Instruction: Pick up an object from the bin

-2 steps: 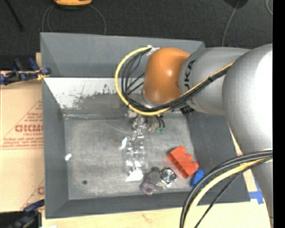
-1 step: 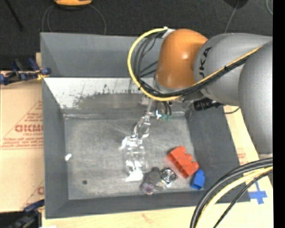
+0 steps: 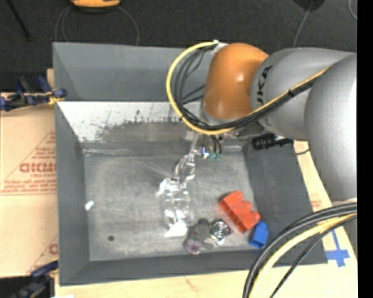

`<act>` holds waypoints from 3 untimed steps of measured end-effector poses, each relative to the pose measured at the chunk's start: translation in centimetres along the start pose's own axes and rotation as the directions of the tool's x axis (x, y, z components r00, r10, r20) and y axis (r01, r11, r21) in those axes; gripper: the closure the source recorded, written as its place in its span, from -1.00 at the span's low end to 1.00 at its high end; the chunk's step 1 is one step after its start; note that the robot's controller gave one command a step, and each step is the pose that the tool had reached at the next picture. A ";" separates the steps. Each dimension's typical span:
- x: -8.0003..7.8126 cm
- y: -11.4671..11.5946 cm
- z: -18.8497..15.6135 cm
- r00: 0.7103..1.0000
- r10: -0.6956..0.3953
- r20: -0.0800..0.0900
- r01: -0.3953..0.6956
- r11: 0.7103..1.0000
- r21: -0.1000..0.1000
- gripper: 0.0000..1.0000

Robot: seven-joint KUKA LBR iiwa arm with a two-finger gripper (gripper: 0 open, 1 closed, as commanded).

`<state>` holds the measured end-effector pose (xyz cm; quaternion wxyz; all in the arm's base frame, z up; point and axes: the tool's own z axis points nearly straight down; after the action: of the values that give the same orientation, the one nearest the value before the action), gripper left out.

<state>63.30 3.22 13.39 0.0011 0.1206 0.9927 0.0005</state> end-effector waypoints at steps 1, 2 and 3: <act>-0.8 -1.0 -0.4 0.991 0.131 0.004 -0.131 0.991 -0.001 -1.00; -0.6 -1.0 1.6 0.990 0.137 0.016 -0.137 0.991 -0.007 -1.00; 1.1 -0.1 -4.3 0.992 0.122 0.006 -0.122 0.992 -0.003 -1.00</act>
Offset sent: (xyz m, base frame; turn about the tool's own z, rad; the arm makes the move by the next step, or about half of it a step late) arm 0.0037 -0.0111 0.0026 0.1356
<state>62.22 3.41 17.65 0.0044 0.1811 0.9835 0.0015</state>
